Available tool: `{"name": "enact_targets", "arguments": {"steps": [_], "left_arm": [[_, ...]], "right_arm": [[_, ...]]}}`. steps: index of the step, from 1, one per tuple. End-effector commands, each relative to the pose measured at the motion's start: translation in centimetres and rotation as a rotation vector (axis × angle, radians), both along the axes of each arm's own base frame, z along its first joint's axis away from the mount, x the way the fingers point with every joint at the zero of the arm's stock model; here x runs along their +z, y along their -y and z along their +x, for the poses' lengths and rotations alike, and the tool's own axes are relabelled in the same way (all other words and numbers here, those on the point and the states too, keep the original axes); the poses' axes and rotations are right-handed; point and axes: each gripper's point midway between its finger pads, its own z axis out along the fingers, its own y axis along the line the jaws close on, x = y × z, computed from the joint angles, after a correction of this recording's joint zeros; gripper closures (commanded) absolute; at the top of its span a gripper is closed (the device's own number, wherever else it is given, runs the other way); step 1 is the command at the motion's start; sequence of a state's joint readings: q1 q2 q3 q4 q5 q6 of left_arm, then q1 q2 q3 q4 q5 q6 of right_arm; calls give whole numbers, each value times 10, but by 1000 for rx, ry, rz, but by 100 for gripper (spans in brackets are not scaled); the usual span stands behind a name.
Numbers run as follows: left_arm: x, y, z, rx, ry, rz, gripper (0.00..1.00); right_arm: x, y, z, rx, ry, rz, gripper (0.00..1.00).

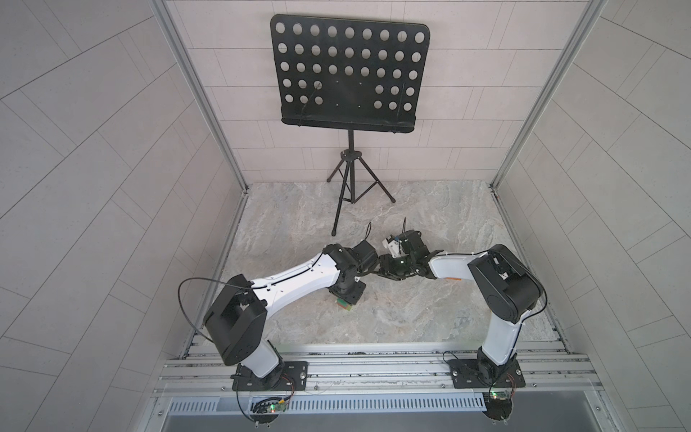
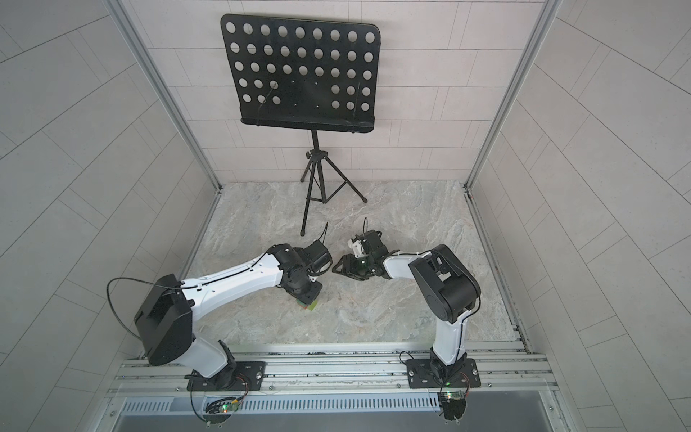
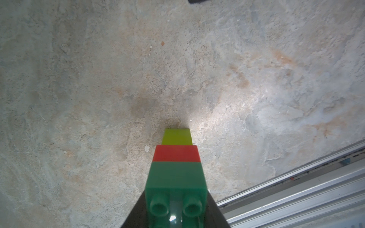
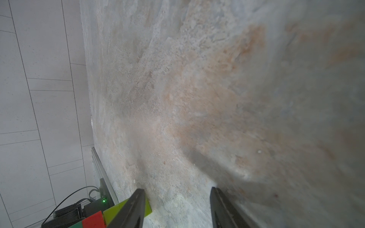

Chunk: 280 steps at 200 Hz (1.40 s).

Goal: Assemble an ice cream with lego
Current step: Assemble the lego brick with the lego brick.

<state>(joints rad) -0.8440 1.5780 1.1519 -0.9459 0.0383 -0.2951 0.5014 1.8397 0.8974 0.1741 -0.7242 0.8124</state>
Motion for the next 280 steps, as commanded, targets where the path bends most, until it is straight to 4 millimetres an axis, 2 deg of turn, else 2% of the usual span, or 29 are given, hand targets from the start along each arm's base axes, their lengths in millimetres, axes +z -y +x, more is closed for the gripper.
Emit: {"name": "enact_targets", "arguments": {"steps": [1, 49, 92, 116, 176, 183, 219, 237, 280], "left_arm": [[-14, -6, -2, -5, -18, 39, 96], [-23, -2, 6, -26, -14, 67, 97], [-40, 0, 3, -36, -61, 81, 97], [-44, 7, -4, -53, -102, 47, 97], [-50, 5, -8, -54, -127, 59, 100], [-51, 5, -9, -52, -140, 59, 98], [-39, 5, -1, -29, -81, 35, 63], [-30, 4, 3, -8, -53, 9, 54], [-18, 5, 10, 17, -9, -23, 40]], "right_arm": [[-9, 1, -8, 15, -23, -40, 40], [7, -10, -13, 67, 4, 24, 35], [24, -35, -26, 159, -6, 154, 34], [26, -42, -34, 198, -23, 181, 31], [31, -51, -43, 225, -75, 258, 29], [30, -51, -43, 225, -73, 254, 29], [25, -36, -35, 176, -31, 176, 28], [24, -25, -30, 144, 13, 112, 26], [24, -1, -17, 50, 68, 35, 21]]}}
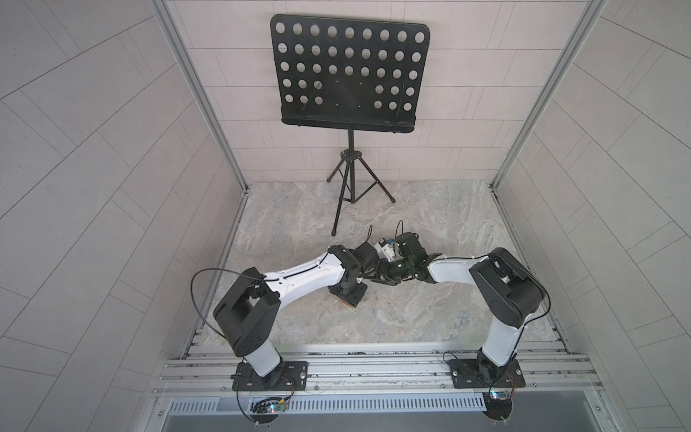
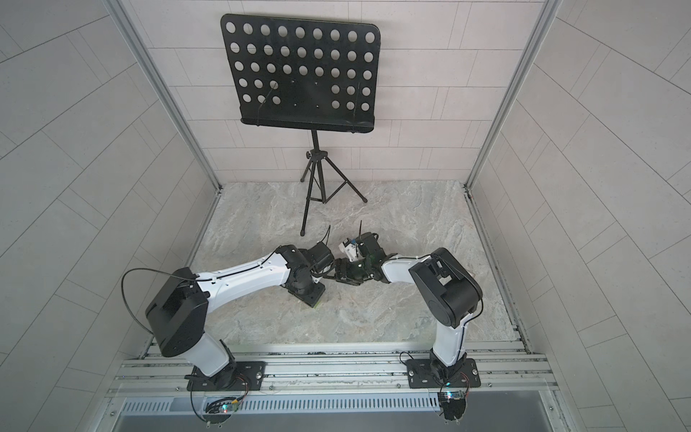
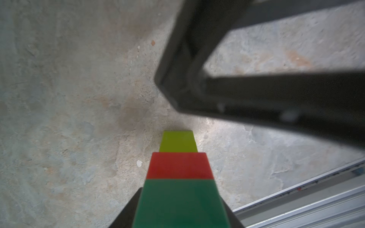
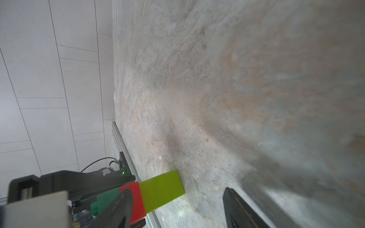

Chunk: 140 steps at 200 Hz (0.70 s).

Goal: Assemble an ice cream with lego
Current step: Assemble the lego brick with the lego brick.

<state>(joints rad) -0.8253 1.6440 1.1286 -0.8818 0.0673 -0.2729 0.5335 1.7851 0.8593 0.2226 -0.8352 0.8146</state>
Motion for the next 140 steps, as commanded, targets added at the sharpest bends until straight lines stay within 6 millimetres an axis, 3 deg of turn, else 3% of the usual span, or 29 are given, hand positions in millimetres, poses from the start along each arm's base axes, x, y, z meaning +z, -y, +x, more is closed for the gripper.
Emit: {"name": "enact_targets", "arguments": {"steps": [1, 39, 73, 86, 100, 113, 140], "left_arm": [[6, 1, 6, 23, 30, -25, 40], [21, 4, 12, 41, 67, -69, 19], [52, -1, 26, 103, 146, -164, 1], [71, -5, 32, 134, 187, -217, 0], [90, -16, 40, 183, 255, -251, 0], [108, -35, 48, 250, 338, -242, 0], [140, -87, 56, 389, 530, -115, 0]], "right_arm": [[0, 18, 9, -62, 55, -66, 21], [-1, 44, 21, -164, 67, -94, 19], [8, 88, 26, -306, 100, -200, 18], [15, 119, 19, -383, 136, -388, 18], [27, 167, 12, -511, 166, -612, 17], [40, 204, 5, -620, 188, -750, 16], [64, 261, -6, -706, 176, -968, 11]]}}
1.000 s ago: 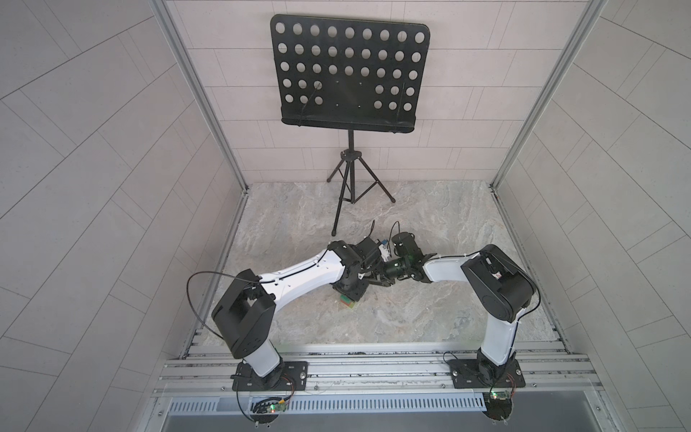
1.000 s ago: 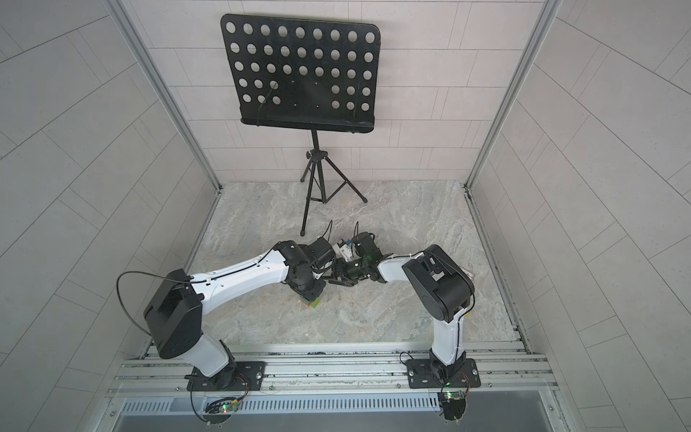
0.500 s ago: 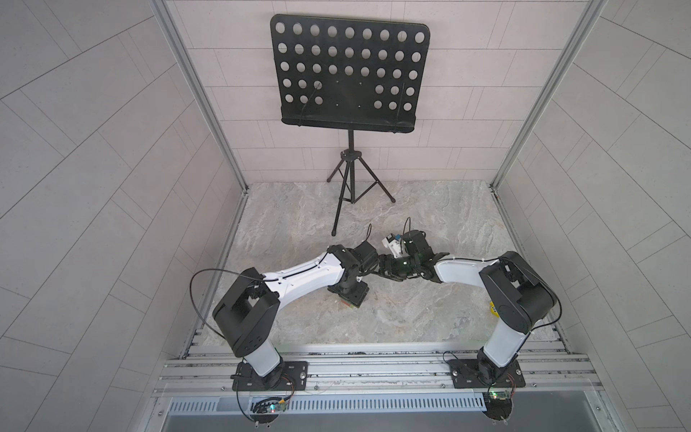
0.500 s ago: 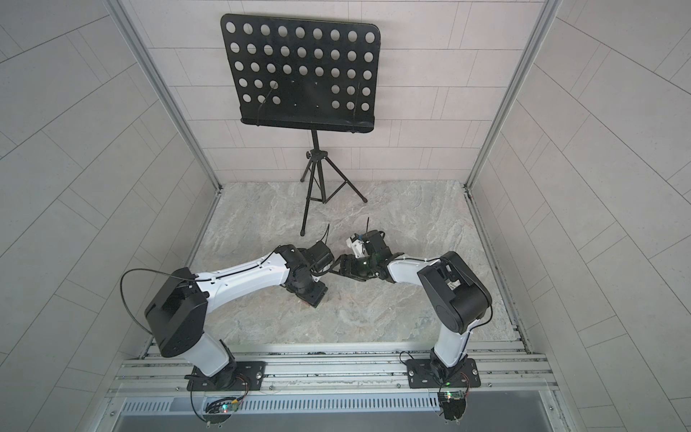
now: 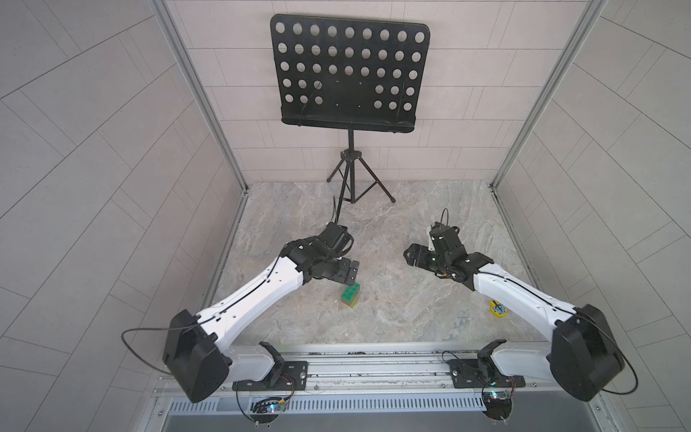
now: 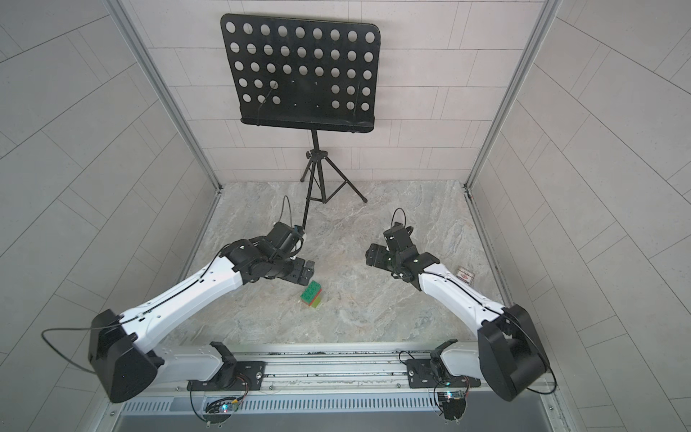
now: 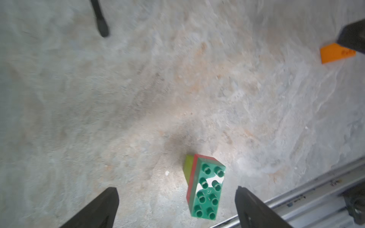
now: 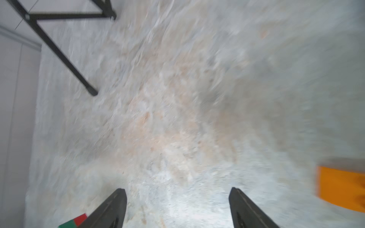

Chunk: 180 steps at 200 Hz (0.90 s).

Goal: Assemble an ice cream with lego
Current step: Assemble the lego brick with the lego brick, then pick up the lego brick from the center of the board.

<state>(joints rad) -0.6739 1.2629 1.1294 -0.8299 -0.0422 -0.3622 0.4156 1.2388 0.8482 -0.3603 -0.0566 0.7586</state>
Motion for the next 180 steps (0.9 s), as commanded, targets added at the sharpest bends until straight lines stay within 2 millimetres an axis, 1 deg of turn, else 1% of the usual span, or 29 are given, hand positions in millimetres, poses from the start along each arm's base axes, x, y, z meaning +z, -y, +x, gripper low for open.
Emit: {"name": "enact_targets", "arguments": {"steps": [1, 12, 26, 38, 59, 70, 84, 95, 124, 148, 180], "left_arm": [[25, -46, 6, 165, 124, 120, 0], [29, -56, 2, 179, 148, 144, 0], [23, -65, -3, 205, 161, 149, 0], [15, -64, -6, 199, 149, 133, 0], [17, -66, -9, 198, 119, 158, 0], [16, -65, -11, 191, 105, 157, 0], [13, -62, -14, 172, 84, 148, 0], [13, -59, -16, 159, 77, 134, 0], [14, -52, -21, 129, 58, 92, 0], [17, -48, -25, 109, 63, 68, 0], [24, -47, -28, 103, 83, 47, 0]], "right_arm": [[-11, 86, -29, -188, -146, -364, 11], [-15, 104, -30, -224, -194, -390, 9], [-28, 124, -30, -250, -276, -389, 8], [-40, 137, -29, -262, -347, -397, 8], [-58, 132, -27, -213, -477, -378, 9], [-67, 130, -32, -216, -533, -374, 10], [-73, 137, -40, -300, -571, -377, 10], [-78, 133, -46, -348, -577, -326, 9], [-77, 135, -51, -543, -565, -233, 5], [-87, 131, -50, -649, -617, -162, 3], [-103, 126, -39, -750, -673, -113, 1]]}}
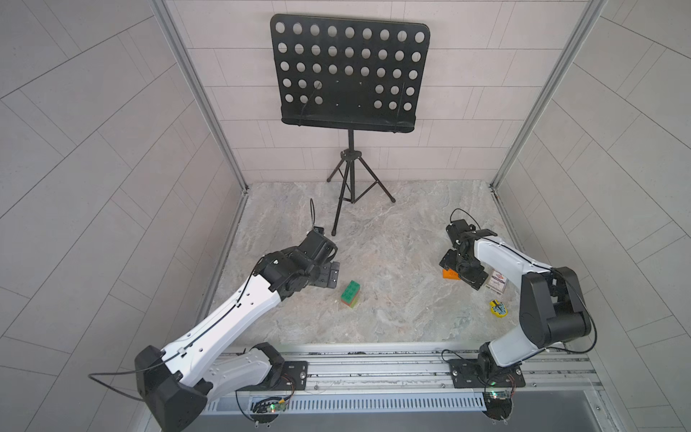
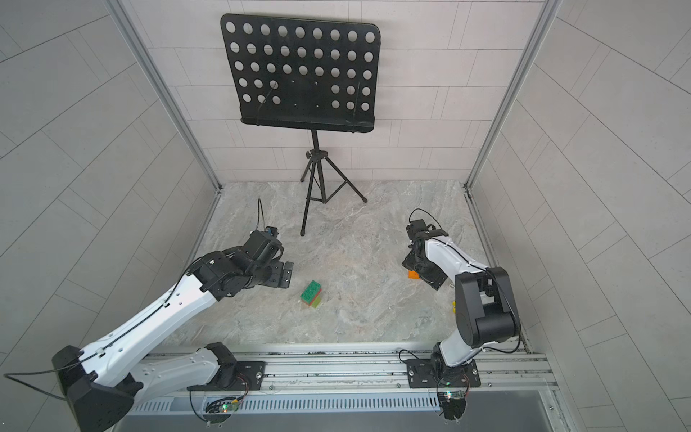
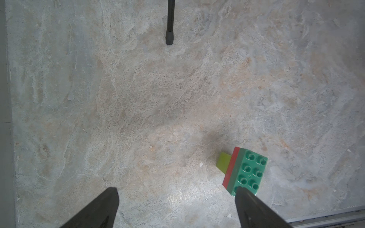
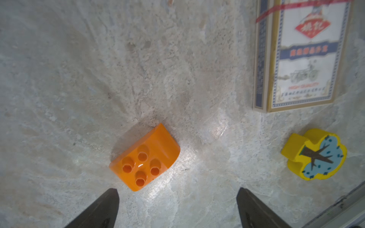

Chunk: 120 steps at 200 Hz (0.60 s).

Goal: Assemble an ice cream with lego
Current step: Pick up the lego brick from the center of the board.

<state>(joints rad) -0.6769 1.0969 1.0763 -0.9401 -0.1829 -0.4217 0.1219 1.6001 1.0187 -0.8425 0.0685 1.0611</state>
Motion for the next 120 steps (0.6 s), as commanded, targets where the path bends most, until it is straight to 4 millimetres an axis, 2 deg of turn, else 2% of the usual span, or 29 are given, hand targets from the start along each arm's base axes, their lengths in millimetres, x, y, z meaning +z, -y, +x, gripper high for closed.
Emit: {"name": "enact_targets", "arguments": {"steps": [1, 25, 71, 107, 120], "left_arm": [[8, 0, -6, -15, 14, -16, 0], [11, 0, -7, -19, 26, -27, 0], [13, 1, -8, -29, 29, -39, 0], [13, 2, -9, -34, 29, -40, 0], [13, 3, -9, -37, 28, -42, 0]], "right_arm": [[-11, -3, 2, -151, -36, 24, 1], [-21, -3, 12, -212, -41, 12, 1], [-39, 1, 19, -279, -64, -15, 6], [-29, 14, 32, -243, -27, -78, 10], [-25, 13, 37, -202, -29, -65, 11]]}}
